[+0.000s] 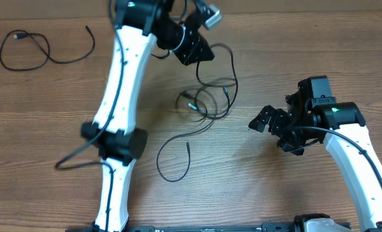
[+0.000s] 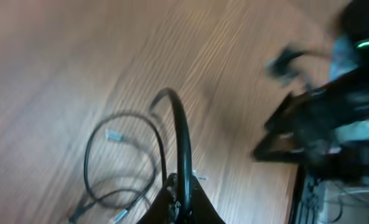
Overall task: Untangle cables
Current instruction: 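Grasp a strand of the black cable coil with the left gripper, then lift the held cable strand up and pull it toward the far side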
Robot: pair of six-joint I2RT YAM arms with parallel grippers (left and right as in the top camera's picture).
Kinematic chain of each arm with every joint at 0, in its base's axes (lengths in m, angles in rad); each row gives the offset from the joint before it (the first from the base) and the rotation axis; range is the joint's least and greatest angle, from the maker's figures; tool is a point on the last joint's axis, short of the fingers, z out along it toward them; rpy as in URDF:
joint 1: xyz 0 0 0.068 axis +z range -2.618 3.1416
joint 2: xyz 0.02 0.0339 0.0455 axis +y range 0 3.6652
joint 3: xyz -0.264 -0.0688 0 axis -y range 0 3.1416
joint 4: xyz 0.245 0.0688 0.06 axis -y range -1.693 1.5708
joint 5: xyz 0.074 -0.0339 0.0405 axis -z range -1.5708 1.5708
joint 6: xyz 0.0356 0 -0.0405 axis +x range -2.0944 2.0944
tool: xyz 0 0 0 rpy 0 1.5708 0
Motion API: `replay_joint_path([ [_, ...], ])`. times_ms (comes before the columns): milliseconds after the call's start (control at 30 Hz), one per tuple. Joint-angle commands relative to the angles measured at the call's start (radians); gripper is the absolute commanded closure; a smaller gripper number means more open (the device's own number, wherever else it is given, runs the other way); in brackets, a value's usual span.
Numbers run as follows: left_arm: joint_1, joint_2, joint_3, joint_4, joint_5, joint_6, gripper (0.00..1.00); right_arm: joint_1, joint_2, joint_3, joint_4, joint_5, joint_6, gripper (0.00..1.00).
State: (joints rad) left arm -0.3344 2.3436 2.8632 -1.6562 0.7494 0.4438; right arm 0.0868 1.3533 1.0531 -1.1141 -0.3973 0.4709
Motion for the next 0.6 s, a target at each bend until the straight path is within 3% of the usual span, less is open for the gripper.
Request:
replay_joint_path([
  [0, -0.006, -0.096, 0.025, 0.03, 0.085, -0.16, 0.96, 0.006, -0.001, -0.005, 0.011, -0.008, 0.019, 0.0],
  [167, -0.006, -0.163, 0.025, 0.123, 0.161, -0.277, 0.96, 0.006, -0.001, -0.005, 0.013, -0.008, 0.03, 0.0],
  [267, -0.006, -0.204, 0.025, 0.236, 0.162, -0.417, 0.96, 0.006, -0.001, -0.005, 0.01, -0.008, 0.03, 0.0],
  [433, -0.005, -0.282, 0.025, 0.591, 0.161, -0.801, 0.96, 0.006, -0.001, -0.005, 0.01, -0.008, 0.03, 0.0],
  [567, -0.005, -0.332, 0.025, 0.89, 0.159, -0.967, 0.96, 0.006, -0.001, -0.005, 0.01, -0.008, 0.03, 0.0],
])
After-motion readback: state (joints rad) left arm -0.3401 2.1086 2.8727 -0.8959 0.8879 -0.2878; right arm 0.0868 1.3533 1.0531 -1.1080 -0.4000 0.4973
